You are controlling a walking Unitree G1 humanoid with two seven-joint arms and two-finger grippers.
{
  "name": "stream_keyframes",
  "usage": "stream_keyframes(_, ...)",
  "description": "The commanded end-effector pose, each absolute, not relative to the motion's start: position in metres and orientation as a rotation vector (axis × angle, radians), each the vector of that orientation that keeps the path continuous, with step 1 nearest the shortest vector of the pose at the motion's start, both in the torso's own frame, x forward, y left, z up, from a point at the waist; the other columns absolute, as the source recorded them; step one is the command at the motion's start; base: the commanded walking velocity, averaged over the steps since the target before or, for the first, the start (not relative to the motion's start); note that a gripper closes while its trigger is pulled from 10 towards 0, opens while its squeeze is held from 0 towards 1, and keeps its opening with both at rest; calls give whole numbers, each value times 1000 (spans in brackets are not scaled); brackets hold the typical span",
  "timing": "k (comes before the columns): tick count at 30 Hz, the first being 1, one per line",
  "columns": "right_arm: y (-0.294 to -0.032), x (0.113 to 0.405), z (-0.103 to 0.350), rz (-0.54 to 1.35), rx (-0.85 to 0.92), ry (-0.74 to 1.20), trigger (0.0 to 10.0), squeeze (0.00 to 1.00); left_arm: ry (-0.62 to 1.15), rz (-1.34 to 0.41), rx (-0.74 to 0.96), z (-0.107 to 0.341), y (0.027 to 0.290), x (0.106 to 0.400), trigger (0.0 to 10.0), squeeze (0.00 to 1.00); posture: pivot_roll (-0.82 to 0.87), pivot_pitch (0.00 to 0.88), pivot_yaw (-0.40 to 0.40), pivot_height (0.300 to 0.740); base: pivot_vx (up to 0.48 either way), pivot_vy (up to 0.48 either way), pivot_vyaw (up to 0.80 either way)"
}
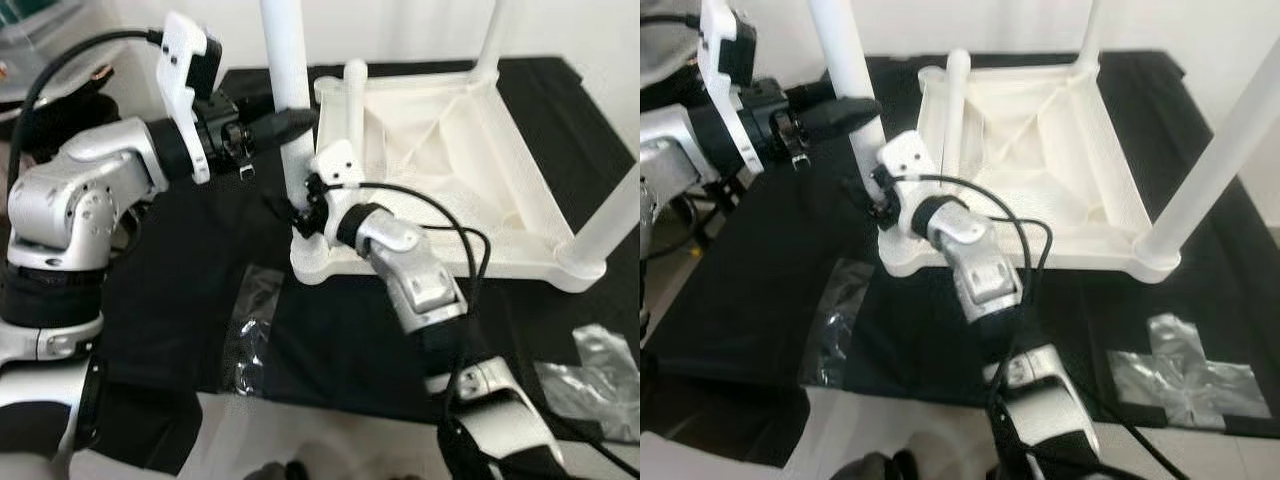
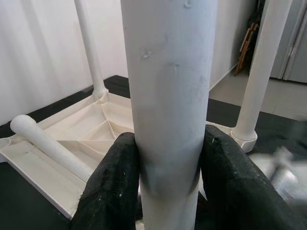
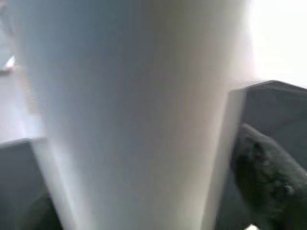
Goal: Building children table
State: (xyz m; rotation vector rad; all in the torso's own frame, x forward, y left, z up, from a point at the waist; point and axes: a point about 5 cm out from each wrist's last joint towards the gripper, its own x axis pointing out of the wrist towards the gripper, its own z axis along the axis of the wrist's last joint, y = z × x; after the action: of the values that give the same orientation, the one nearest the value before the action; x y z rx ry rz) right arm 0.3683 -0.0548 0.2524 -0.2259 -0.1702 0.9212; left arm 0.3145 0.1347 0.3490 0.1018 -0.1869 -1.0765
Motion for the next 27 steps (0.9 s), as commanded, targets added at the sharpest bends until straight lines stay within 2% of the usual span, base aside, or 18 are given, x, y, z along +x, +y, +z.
stream_keyframes(1, -50, 368, 262, 1069, -220, -202, 10000, 1000, -179, -1253, 128, 346, 113, 301, 0, 0, -29, 125, 85, 740, 0, 0, 0)
stream_keyframes(2, -52, 368, 267, 1168, -228, -198, 10000, 1000, -178, -1257, 128, 345, 113, 301, 0, 0, -29, 125, 84, 740, 0, 0, 0)
stream_keyframes(3, -52, 368, 267, 1168, -228, -198, 10000, 1000, -178, -1257, 128, 345, 113, 301, 0, 0, -29, 125, 84, 740, 0, 0, 0)
stream_keyframes(5, -54, 367, 272, 1300, -268, -196, 10000, 1000, -176, -1261, 128, 346, 113, 300, 0, 0, -26, 124, 87, 740, 0, 0, 0)
stream_keyframes(6, -53, 366, 272, 1361, -286, -180, 10000, 122, -176, -1263, 129, 346, 113, 300, 0, 0, -23, 123, 88, 740, 0, 0, 0)
stream_keyframes(7, -52, 366, 273, 1401, -304, -171, 10000, 0, -175, -1264, 129, 346, 112, 300, 0, 0, -17, 120, 91, 740, 0, 0, 0)
stream_keyframes(12, -47, 372, 279, 1416, -297, -153, 10000, 0, -173, -1269, 132, 346, 113, 300, 0, 0, -1, 118, 102, 740, 0, 0, 0)
stream_keyframes(17, -49, 374, 275, 1525, -295, -99, 10000, 0, -167, -1287, 142, 345, 112, 298, 0, 0, 7, 118, 102, 740, 0, 0, 0)
stream_keyframes(18, -50, 374, 274, 1533, -298, -91, 2667, 0, -167, -1289, 144, 345, 112, 298, 0, 0, 8, 120, 103, 740, 0, 0, 0)
stream_keyframes(20, -50, 374, 273, 1538, -299, -87, 2667, 0, -167, -1290, 144, 345, 112, 298, 0, 0, 8, 120, 103, 740, 0, 0, 0)
stream_keyframes(21, -51, 374, 272, 1540, -285, -85, 0, 0, -168, -1291, 143, 345, 112, 297, 0, 0, 6, 122, 105, 740, 0, 0, 0)
stream_keyframes(27, -53, 376, 269, 1531, -267, -87, 0, 0, -174, -1303, 145, 344, 111, 298, 0, 0, 3, 123, 111, 740, 0, 0, 0)
